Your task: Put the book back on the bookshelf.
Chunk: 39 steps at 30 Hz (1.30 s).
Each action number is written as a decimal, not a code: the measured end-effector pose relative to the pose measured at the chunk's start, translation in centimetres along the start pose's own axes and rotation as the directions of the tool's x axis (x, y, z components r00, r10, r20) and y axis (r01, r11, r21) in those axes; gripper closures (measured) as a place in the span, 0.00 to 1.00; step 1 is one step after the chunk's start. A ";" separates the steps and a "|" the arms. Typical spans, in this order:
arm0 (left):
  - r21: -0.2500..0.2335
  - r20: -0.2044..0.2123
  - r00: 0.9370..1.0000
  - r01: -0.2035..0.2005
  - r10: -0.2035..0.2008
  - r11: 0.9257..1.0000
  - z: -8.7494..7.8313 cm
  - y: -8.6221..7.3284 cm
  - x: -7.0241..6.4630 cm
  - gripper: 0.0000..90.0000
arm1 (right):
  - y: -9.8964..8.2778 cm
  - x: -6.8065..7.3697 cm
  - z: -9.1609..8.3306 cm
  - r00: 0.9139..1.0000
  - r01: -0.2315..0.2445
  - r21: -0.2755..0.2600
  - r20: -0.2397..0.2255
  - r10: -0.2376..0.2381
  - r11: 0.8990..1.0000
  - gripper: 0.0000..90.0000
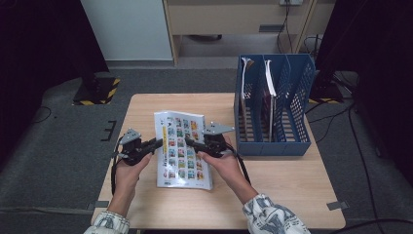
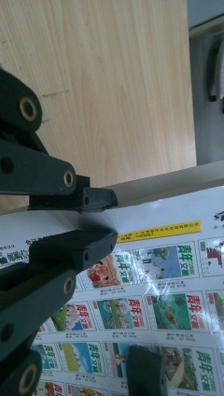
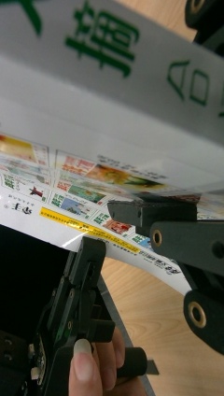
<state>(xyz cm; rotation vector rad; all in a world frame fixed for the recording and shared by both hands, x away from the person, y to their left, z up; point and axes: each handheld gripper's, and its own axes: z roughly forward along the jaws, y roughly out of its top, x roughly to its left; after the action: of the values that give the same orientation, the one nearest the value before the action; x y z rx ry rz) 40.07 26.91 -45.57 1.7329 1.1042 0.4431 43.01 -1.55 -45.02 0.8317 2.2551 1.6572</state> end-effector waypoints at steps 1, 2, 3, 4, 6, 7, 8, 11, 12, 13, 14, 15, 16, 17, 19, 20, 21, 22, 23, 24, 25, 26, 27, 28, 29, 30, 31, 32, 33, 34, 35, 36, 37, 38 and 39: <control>-0.002 -0.001 1.000 -0.001 0.001 1.000 0.0 0.2 0.1 0.87 | 0.1 0.0 0.1 1.000 0.006 0.001 0.000 -0.006 1.000 0.76; -0.004 -0.006 1.000 -0.004 0.004 1.000 0.0 0.4 0.1 0.87 | 0.3 0.0 0.1 1.000 0.013 0.000 -0.001 -0.013 1.000 0.76; -0.011 -0.013 1.000 -0.008 0.008 1.000 0.0 0.7 0.1 0.87 | 0.4 -0.1 0.2 1.000 0.015 -0.001 -0.001 -0.015 1.000 0.76; -0.019 -0.018 1.000 -0.010 0.009 1.000 -0.1 1.0 0.2 0.87 | 0.7 -0.2 0.3 1.000 0.021 -0.005 -0.001 -0.021 1.000 0.76; -0.045 -0.028 1.000 -0.010 0.009 0.999 -0.2 1.6 0.2 0.87 | 1.2 -0.4 0.5 0.999 0.043 -0.017 0.008 -0.043 0.999 0.76; -0.053 -0.031 0.999 -0.015 0.014 0.998 -0.2 1.9 0.2 0.88 | 1.4 -0.4 0.5 0.998 0.055 -0.024 0.013 -0.055 0.998 0.76; -0.061 -0.036 0.999 -0.026 0.024 0.998 -0.4 2.2 0.1 0.88 | 1.6 -0.4 0.5 0.998 0.066 -0.030 0.017 -0.066 0.997 0.76; -0.069 -0.043 0.998 -0.048 0.045 0.996 -0.6 2.2 -0.3 0.88 | 1.7 -0.2 0.1 0.995 0.095 -0.034 0.019 -0.094 0.995 0.76; -0.076 -0.042 0.998 -0.054 0.051 0.996 -0.8 2.1 -0.5 0.88 | 1.6 -0.1 0.0 0.995 0.100 -0.036 0.016 -0.100 0.994 0.76; -0.078 -0.040 0.998 -0.057 0.054 0.995 -0.9 2.1 -0.6 0.88 | 1.6 -0.1 -0.1 0.995 0.104 -0.039 0.014 -0.103 0.994 0.76; -0.079 -0.040 0.998 -0.059 0.056 0.995 -1.0 2.0 -0.7 0.88 | 1.5 0.0 -0.2 0.994 0.105 -0.041 0.014 -0.104 0.994 0.76; -0.079 -0.039 0.997 -0.062 0.060 0.995 -1.2 2.0 -0.8 0.88 | 1.4 0.0 -0.3 0.995 0.103 -0.044 0.014 -0.102 0.994 0.76; -0.079 -0.039 0.997 -0.062 0.060 0.995 -1.2 2.0 -0.8 0.88 | 1.3 0.1 -0.4 0.994 0.105 -0.046 0.014 -0.104 0.993 0.76; -0.080 -0.044 0.997 -0.074 0.071 0.994 -1.5 1.9 -1.1 0.88 | 1.3 0.2 -0.6 0.995 0.103 -0.047 0.013 -0.103 0.994 0.76; -0.081 -0.046 0.996 -0.080 0.077 0.994 -1.7 1.8 -1.3 0.88 | 1.1 0.4 -0.8 0.995 0.097 -0.056 0.009 -0.096 0.994 0.76; -0.087 -0.047 0.995 -0.088 0.084 0.992 -2.0 1.6 -1.5 0.88 | 1.0 0.5 -0.9 0.995 0.097 -0.057 0.006 -0.097 0.994 0.75; -0.090 -0.044 0.995 -0.088 0.084 0.992 -2.1 1.5 -1.5 0.88 | 1.0 0.6 -0.9 0.996 0.093 -0.060 0.005 -0.093 0.994 0.72; -0.091 -0.041 0.996 -0.088 0.085 0.992 -2.3 1.4 -1.5 0.88 | 0.9 0.7 -0.9 0.996 0.090 -0.061 -0.001 -0.090 0.994 0.71; -0.091 -0.041 0.996 -0.088 0.085 0.992 -2.3 1.4 -1.5 0.88 | 0.8 0.8 -0.9 0.996 0.084 -0.066 -0.007 -0.085 0.994 0.69; -0.083 -0.037 0.996 -0.089 0.086 0.993 -2.6 1.3 -1.5 0.88 | 0.7 0.9 -0.9 0.997 0.077 -0.070 -0.021 -0.078 0.995 0.67; -0.085 -0.035 0.996 -0.088 0.085 0.992 -2.7 1.2 -1.5 0.88 | 0.7 1.0 -0.9 0.997 0.069 -0.076 -0.029 -0.071 0.995 0.66; -0.089 -0.034 0.996 -0.086 0.083 0.992 -2.8 1.2 -1.5 0.88 | 0.6 1.1 -0.8 0.997 0.072 -0.081 -0.037 -0.075 0.994 0.66; -0.091 -0.033 0.996 -0.084 0.081 0.992 -2.9 1.1 -1.4 0.88 | 0.6 1.2 -0.8 0.996 0.079 -0.086 -0.041 -0.083 0.993 0.65; -0.092 -0.034 0.996 -0.084 0.081 0.992 -3.0 1.0 -1.4 0.88 | 0.5 1.2 -0.7 0.996 0.072 -0.090 -0.046 -0.076 0.993 0.65; -0.092 -0.034 0.996 -0.084 0.081 0.992 -3.0 1.0 -1.4 0.88 | 0.4 1.3 -0.6 0.997 0.065 -0.092 -0.047 -0.069 0.994 0.65; -0.091 -0.032 0.996 -0.085 0.083 0.992 -3.0 1.0 -1.4 0.88 | 0.4 1.3 -0.5 0.997 0.061 -0.093 -0.048 -0.066 0.994 0.65; -0.091 -0.031 0.996 -0.084 0.082 0.992 -3.0 1.0 -1.4 0.88 | 0.3 1.3 -0.5 0.997 0.060 -0.093 -0.048 -0.065 0.994 0.66; -0.091 -0.031 0.996 -0.084 0.082 0.992 -3.0 1.0 -1.4 0.88 | 0.3 1.3 -0.4 0.997 0.063 -0.093 -0.046 -0.068 0.994 0.67; -0.092 -0.032 0.996 -0.084 0.082 0.992 -3.0 1.0 -1.4 0.88 | 0.3 1.3 -0.4 0.997 0.067 -0.091 -0.040 -0.071 0.994 0.72; -0.092 -0.032 0.996 -0.086 0.083 0.992 -2.9 1.0 -1.5 0.88 | 0.3 1.3 -0.5 0.997 0.068 -0.087 -0.025 -0.071 0.994 0.77; -0.089 -0.035 0.996 -0.087 0.084 0.992 -2.9 1.1 -1.5 0.88 | 0.4 1.2 -0.5 0.997 0.070 -0.089 -0.026 -0.072 0.994 0.78; -0.091 -0.037 0.996 -0.086 0.083 0.992 -2.8 1.1 -1.5 0.88 | 0.4 1.1 -0.5 0.998 0.062 -0.089 -0.026 -0.064 0.994 0.78; -0.091 -0.039 0.996 -0.088 0.084 0.992 -2.6 1.1 -1.5 0.88 | 0.4 1.0 -0.5 0.997 0.073 -0.088 -0.017 -0.075 0.993 0.78; -0.088 -0.044 0.996 -0.087 0.083 0.992 -2.4 1.2 -1.5 0.88 | 0.4 1.0 -0.4 0.997 0.077 -0.086 -0.006 -0.078 0.993 0.78; -0.088 -0.044 0.996 -0.087 0.083 0.992 -2.4 1.2 -1.5 0.88 | 0.4 1.0 -0.4 0.997 0.077 -0.086 -0.006 -0.078 0.993 0.78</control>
<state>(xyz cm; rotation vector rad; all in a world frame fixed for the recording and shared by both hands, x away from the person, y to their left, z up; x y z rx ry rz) 38.19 26.88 -43.17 1.7030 1.0258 0.5744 42.10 -1.23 -44.36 0.7091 2.1762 1.7124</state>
